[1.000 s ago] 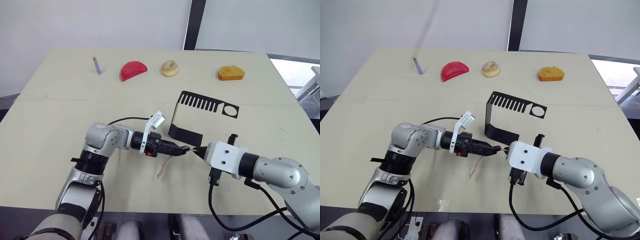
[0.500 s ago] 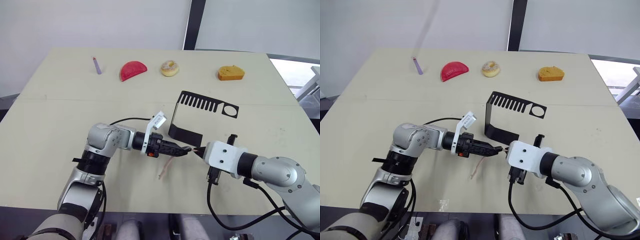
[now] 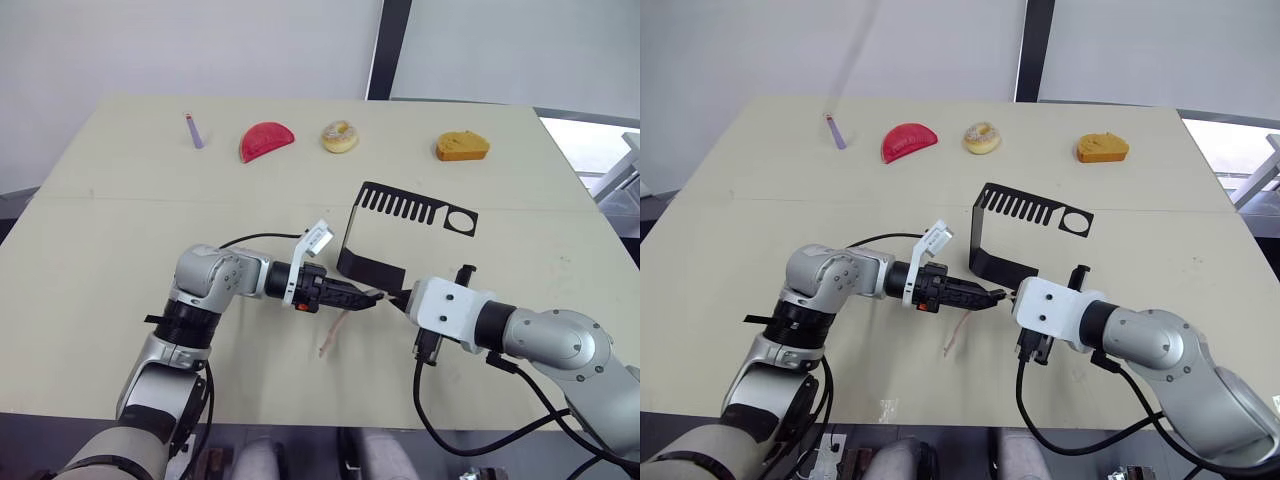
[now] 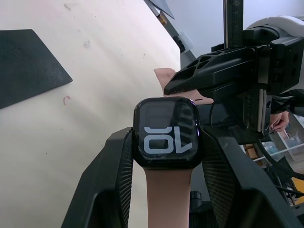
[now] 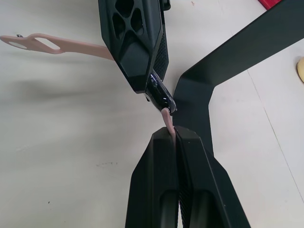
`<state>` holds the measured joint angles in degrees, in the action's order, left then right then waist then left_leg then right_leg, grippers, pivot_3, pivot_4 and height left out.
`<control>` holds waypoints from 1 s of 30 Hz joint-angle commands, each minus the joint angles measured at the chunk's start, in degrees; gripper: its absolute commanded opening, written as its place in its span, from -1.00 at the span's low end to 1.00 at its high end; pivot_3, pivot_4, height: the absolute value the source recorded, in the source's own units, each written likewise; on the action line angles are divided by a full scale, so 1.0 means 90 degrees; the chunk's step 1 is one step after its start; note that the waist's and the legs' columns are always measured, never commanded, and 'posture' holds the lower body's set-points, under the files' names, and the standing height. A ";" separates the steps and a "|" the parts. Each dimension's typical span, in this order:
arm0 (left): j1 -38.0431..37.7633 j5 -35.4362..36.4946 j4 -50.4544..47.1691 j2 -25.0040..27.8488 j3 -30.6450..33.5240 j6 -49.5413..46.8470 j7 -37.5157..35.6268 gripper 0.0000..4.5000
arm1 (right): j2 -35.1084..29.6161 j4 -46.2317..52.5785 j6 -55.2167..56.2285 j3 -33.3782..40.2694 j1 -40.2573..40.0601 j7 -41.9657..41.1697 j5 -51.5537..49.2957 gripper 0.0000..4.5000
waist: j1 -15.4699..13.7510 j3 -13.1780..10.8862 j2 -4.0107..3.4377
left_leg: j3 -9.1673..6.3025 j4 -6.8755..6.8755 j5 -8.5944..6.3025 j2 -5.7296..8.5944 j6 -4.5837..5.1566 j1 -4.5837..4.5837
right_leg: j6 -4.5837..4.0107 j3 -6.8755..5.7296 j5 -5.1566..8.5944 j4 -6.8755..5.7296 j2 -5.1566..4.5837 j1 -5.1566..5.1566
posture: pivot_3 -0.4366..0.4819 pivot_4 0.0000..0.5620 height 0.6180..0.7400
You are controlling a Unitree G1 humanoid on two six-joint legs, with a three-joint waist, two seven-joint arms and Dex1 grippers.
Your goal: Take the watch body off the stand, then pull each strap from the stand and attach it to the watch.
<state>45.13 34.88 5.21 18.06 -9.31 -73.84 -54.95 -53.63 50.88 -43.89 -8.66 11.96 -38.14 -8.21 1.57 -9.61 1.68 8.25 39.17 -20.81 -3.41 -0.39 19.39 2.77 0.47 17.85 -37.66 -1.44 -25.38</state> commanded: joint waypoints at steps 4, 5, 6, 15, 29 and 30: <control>0.0191 0.0396 -0.0344 -0.0231 -0.0050 -0.0072 -0.0136 -0.29 | 0.0036 0.0052 0.0006 0.0003 0.0155 0.0005 0.0082 -1.00 | -0.0001 0.0000 0.0000 | 0.0000 0.0000 0.0000 0.0000 0.0000 0.0000 | 0.0000 0.0000 0.0000 0.0000 0.0000 0.0000 | -0.05 -0.47 0.95; 0.0195 0.0399 -0.0347 -0.0239 -0.0044 -0.0075 -0.0133 -0.29 | 0.0036 0.0052 -0.0001 0.0000 0.0160 0.0004 0.0081 -1.00 | -0.0001 0.0000 0.0000 | 0.0000 0.0000 0.0000 0.0000 0.0000 0.0000 | 0.0000 0.0000 0.0000 0.0000 0.0000 0.0000 | -0.05 -0.47 0.95; 0.0201 0.0403 -0.0348 -0.0248 -0.0039 -0.0082 -0.0128 -0.29 | 0.0034 0.0052 -0.0003 -0.0004 0.0165 0.0002 0.0082 -1.00 | -0.0001 0.0000 0.0000 | 0.0000 0.0000 0.0000 0.0000 0.0000 0.0000 | 0.0000 0.0000 0.0000 0.0000 0.0000 0.0000 | -0.05 -0.47 0.95; 0.0204 0.0420 -0.0395 -0.0274 -0.0023 -0.0112 -0.0115 -0.29 | 0.0044 0.0051 -0.0049 -0.0062 0.0197 0.0015 0.0102 -1.00 | 0.0001 0.0000 0.0000 | 0.0000 0.0000 0.0000 0.0000 0.0000 0.0000 | 0.0000 0.0000 0.0000 0.0000 0.0000 0.0000 | -0.05 -0.47 0.95; 0.0183 0.0426 -0.0444 -0.0271 -0.0009 -0.0111 -0.0120 -0.29 | 0.0072 0.0060 -0.0112 -0.0144 0.0248 0.0041 0.0145 -1.00 | 0.0000 0.0000 0.0000 | 0.0000 0.0000 0.0000 0.0000 0.0000 0.0000 | 0.0000 0.0000 0.0000 0.0000 0.0000 0.0000 | -0.05 -0.47 0.95; 0.0183 0.0424 -0.0443 -0.0273 -0.0009 -0.0110 -0.0119 -0.29 | 0.0075 0.0059 -0.0113 -0.0145 0.0252 0.0041 0.0146 -1.00 | 0.0000 0.0000 0.0000 | 0.0000 0.0000 0.0000 0.0000 0.0000 0.0000 | 0.0000 0.0000 0.0000 0.0000 0.0000 0.0000 | -0.05 -0.47 0.95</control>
<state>45.14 34.98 4.85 17.14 -8.93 -74.65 -54.49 -53.62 50.15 -45.28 -10.24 13.01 -38.13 -7.62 1.58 -9.60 1.68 8.25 39.17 -20.81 -3.41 -0.39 19.39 2.77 0.47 17.85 -37.66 -1.44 -25.38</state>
